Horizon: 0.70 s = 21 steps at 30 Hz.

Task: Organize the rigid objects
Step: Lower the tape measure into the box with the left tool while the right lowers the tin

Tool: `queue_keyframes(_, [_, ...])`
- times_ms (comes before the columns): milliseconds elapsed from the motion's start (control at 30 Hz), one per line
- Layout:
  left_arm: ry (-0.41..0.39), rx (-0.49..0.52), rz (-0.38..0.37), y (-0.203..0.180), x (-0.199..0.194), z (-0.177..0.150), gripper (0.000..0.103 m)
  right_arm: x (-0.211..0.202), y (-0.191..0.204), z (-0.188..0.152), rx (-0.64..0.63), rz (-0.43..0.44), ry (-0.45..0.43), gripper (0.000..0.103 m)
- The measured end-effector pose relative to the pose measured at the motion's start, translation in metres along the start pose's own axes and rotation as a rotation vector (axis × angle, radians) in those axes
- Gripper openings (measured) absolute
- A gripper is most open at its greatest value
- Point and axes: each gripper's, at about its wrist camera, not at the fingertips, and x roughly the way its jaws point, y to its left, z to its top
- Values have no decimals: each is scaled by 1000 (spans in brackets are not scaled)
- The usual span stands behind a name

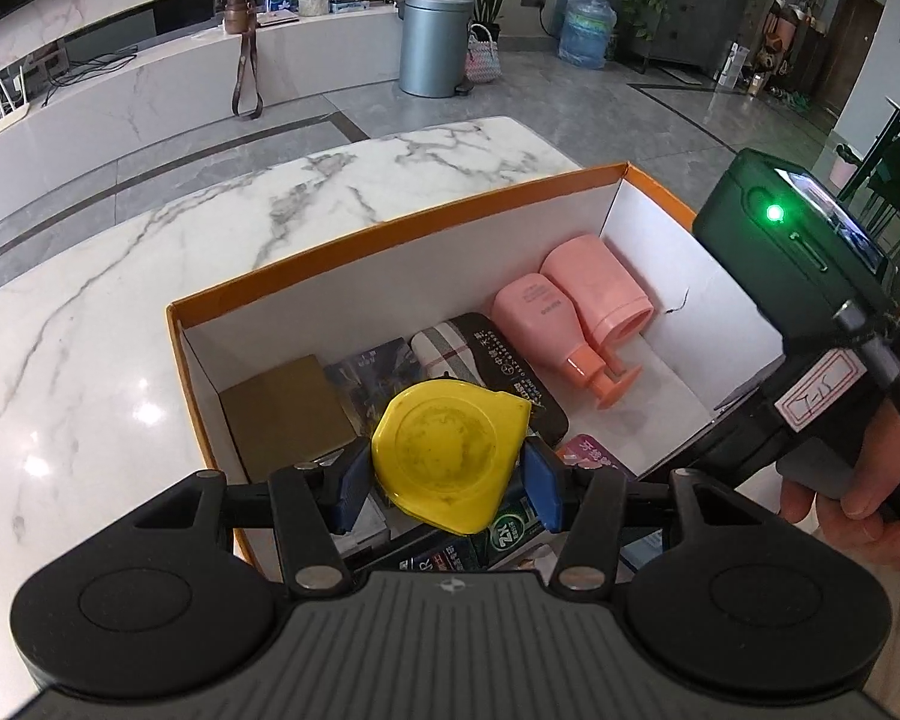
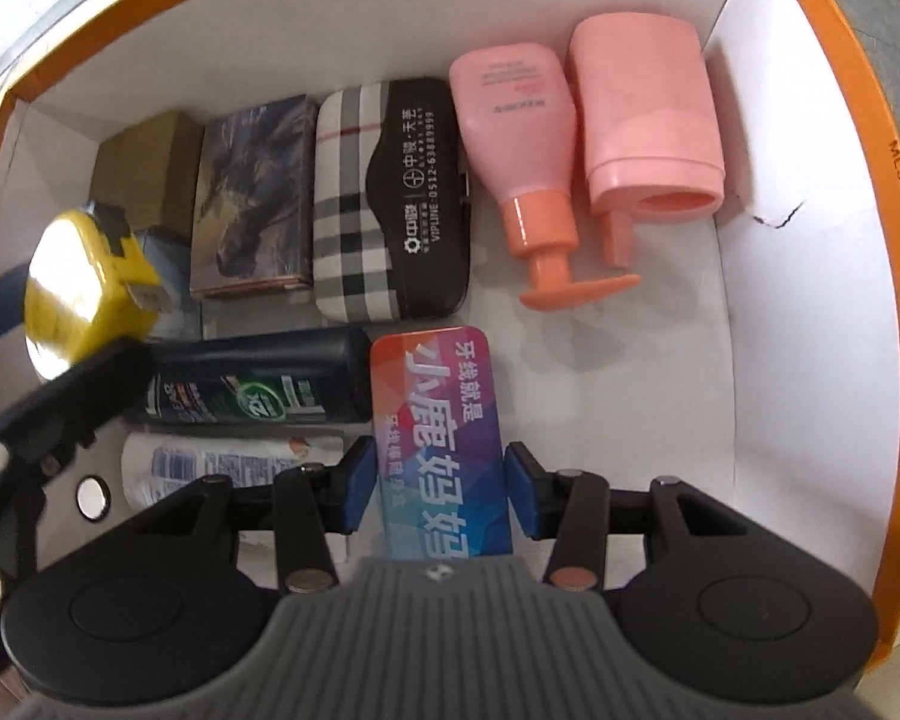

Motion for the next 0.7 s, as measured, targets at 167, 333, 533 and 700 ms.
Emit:
queue_keyframes(167, [14, -3, -4, -2, -1, -1, 61, 3, 1, 0, -21, -6, 0, 49])
queue_keyframes(333, [24, -8, 8, -6, -4, 0, 61, -2, -3, -5, -27, 9, -29, 53])
queue_keyframes(533, [47, -23, -19, -18, -5, 7, 61, -45, -17, -27, -83, 11, -226, 52])
queue_keyframes(700, [130, -131, -130, -32, 18, 24, 61, -88, -41, -51, -118, -50, -444, 34])
